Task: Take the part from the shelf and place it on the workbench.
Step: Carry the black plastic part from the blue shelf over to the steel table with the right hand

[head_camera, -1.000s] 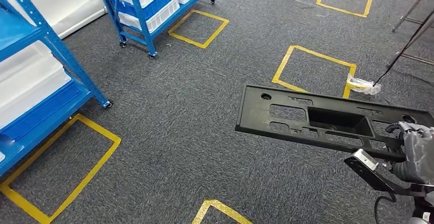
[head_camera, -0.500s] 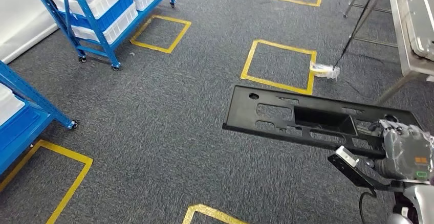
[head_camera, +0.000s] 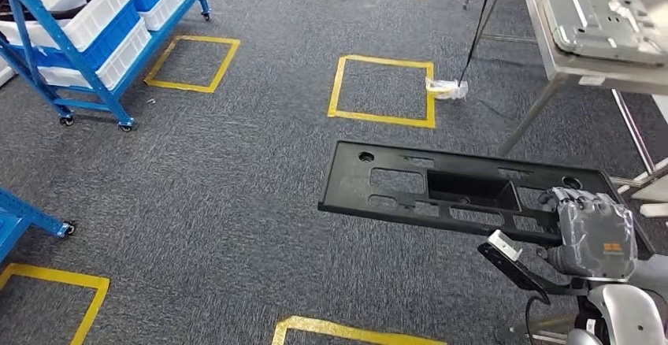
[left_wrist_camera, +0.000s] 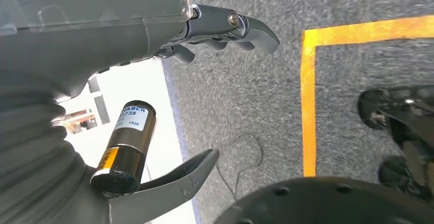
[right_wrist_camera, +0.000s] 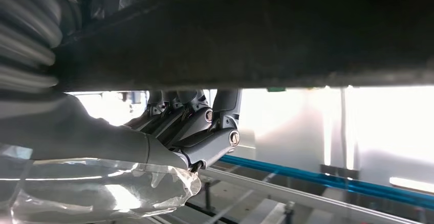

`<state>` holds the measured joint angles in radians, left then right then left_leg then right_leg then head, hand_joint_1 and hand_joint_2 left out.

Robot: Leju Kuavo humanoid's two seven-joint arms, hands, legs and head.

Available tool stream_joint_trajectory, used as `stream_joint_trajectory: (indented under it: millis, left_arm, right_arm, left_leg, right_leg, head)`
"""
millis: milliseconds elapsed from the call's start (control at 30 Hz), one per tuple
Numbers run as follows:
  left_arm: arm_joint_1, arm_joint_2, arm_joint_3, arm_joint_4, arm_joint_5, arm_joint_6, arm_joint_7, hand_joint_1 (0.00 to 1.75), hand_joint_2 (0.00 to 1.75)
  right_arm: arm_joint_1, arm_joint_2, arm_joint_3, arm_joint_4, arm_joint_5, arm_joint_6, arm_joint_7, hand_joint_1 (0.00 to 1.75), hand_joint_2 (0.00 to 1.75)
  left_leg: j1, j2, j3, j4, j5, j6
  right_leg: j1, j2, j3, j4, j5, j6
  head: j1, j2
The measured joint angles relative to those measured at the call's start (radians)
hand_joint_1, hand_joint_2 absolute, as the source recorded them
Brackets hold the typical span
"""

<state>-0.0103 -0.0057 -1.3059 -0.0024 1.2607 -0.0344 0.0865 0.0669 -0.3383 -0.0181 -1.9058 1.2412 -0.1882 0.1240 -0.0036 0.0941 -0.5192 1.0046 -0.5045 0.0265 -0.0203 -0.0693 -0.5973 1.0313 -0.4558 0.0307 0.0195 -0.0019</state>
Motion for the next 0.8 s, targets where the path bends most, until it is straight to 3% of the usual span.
stream_joint_trajectory:
  millis: [67,133,200,267,300,333,367,433,500,567,600,667,733,800]
  left_arm:
    - [-0.003,0.003,0.0,0.0,-0.001,-0.002,0.003,0.0,1.75]
    - [-0.005,0.005,0.0,0.0,-0.003,-0.003,0.003,0.0,1.75]
    - [-0.002,0.006,0.0,-0.001,-0.007,-0.003,0.003,0.0,1.75]
    - [0.002,0.006,0.0,-0.001,-0.014,-0.002,0.002,0.0,1.75]
    - [0.003,0.006,0.0,-0.002,-0.018,-0.001,0.001,0.0,1.75]
    - [0.004,0.006,0.0,-0.003,-0.021,0.001,0.0,0.0,1.75]
    - [0.006,0.006,0.0,-0.004,-0.024,0.004,-0.002,0.0,1.75]
    - [0.009,0.006,0.0,-0.005,-0.032,0.011,-0.006,0.0,1.75]
    - [0.01,0.006,0.0,-0.005,-0.037,0.014,-0.008,0.0,1.75]
    - [0.007,0.006,-0.001,-0.005,-0.04,0.015,-0.009,0.0,1.75]
    - [0.006,0.004,-0.002,-0.005,-0.041,0.015,-0.009,0.0,1.75]
    - [0.005,0.002,-0.002,-0.006,-0.043,0.015,-0.009,0.0,1.75]
    - [0.007,0.002,-0.002,-0.006,-0.043,0.015,-0.009,0.0,1.75]
    - [0.008,0.001,-0.002,-0.006,-0.043,0.016,-0.009,0.0,1.75]
  right_arm:
    - [0.001,0.0,0.004,0.0,0.001,-0.001,0.004,1.75,1.75]
    - [0.003,0.0,0.006,-0.002,0.002,-0.003,0.009,1.75,1.75]
    - [0.007,-0.001,0.007,-0.004,-0.002,-0.006,0.012,1.75,1.75]
    - [0.016,-0.002,0.005,-0.006,-0.012,-0.009,0.014,1.75,1.75]
    - [0.025,-0.003,0.002,-0.01,-0.019,-0.012,0.014,1.75,1.75]
    - [0.038,-0.006,-0.004,-0.016,-0.029,-0.015,0.012,1.75,1.75]
    - [0.053,-0.01,-0.012,-0.023,-0.04,-0.019,0.009,1.75,1.75]
    - [0.081,-0.018,-0.038,-0.04,-0.06,-0.025,0.001,1.75,1.75]
    - [0.099,-0.023,-0.066,-0.051,-0.073,-0.028,-0.008,1.75,1.75]
    - [0.114,-0.027,-0.091,-0.06,-0.08,-0.03,-0.013,1.75,1.75]
    - [0.121,-0.029,-0.102,-0.064,-0.083,-0.03,-0.016,1.75,1.75]
    - [0.13,-0.035,-0.118,-0.07,-0.085,-0.031,-0.02,1.75,1.75]
    - [0.133,-0.038,-0.127,-0.073,-0.085,-0.031,-0.02,1.75,1.75]
    - [0.136,-0.038,-0.133,-0.073,-0.085,-0.031,-0.021,1.75,1.75]
  left_leg:
    - [0.001,0.015,0.006,-0.001,-0.005,-0.012]
    - [0.006,-0.011,0.0,0.025,-0.029,-0.023]
    - [0.01,-0.064,-0.048,0.131,-0.092,-0.026]
    - [0.011,-0.084,-0.112,0.262,-0.146,-0.025]
    - [0.011,-0.086,-0.13,0.293,-0.148,-0.023]
    - [0.011,-0.088,-0.128,0.282,-0.127,-0.019]
    - [0.011,-0.095,-0.111,0.237,-0.091,-0.015]
    - [0.01,-0.136,-0.053,0.097,-0.018,-0.004]
    - [0.008,-0.164,-0.024,0.023,0.006,0.001]
    - [0.004,-0.148,-0.019,0.014,0.007,0.006]
    - [0.004,-0.135,-0.014,0.007,0.012,0.011]
    - [0.007,-0.107,-0.007,-0.01,0.023,0.024]
    - [0.005,-0.08,-0.006,-0.016,0.026,0.031]
    - [0.004,-0.053,-0.008,-0.015,0.024,0.03]
  right_leg:
    - [0.004,0.024,-0.002,0.001,0.002,-0.015]
    - [0.002,0.045,-0.001,-0.005,0.006,-0.029]
    - [0.002,0.065,-0.002,-0.009,0.009,-0.041]
    - [0.007,0.087,-0.003,-0.008,0.009,-0.046]
    - [0.01,0.1,-0.003,-0.007,0.01,-0.047]
    - [0.013,0.113,-0.002,-0.006,0.01,-0.047]
    - [0.014,0.127,-0.002,-0.005,0.009,-0.047]
    - [0.015,0.153,-0.002,0.0,0.009,-0.044]
    - [0.013,0.176,-0.008,0.002,0.011,-0.036]
    - [0.009,0.2,-0.014,0.0,0.017,-0.022]
    - [0.008,0.199,-0.016,0.002,0.016,-0.017]
    - [0.011,0.156,-0.039,0.049,-0.016,-0.01]
    - [0.01,0.098,-0.094,0.167,-0.083,-0.004]
    - [0.002,0.079,-0.137,0.261,-0.115,0.003]
  head:
    - [0.0,0.0]
    - [0.0,0.0]
    - [-0.001,0.0]
    - [-0.001,0.0]
    - [-0.001,0.0]
    - [-0.001,0.0]
    - [-0.001,0.0]
    - [-0.001,0.0]
    - [0.0,0.0]
    - [0.0,0.0]
    - [0.0,0.0]
    - [0.002,0.0]
    - [0.004,0.0]
    - [0.004,0.0]
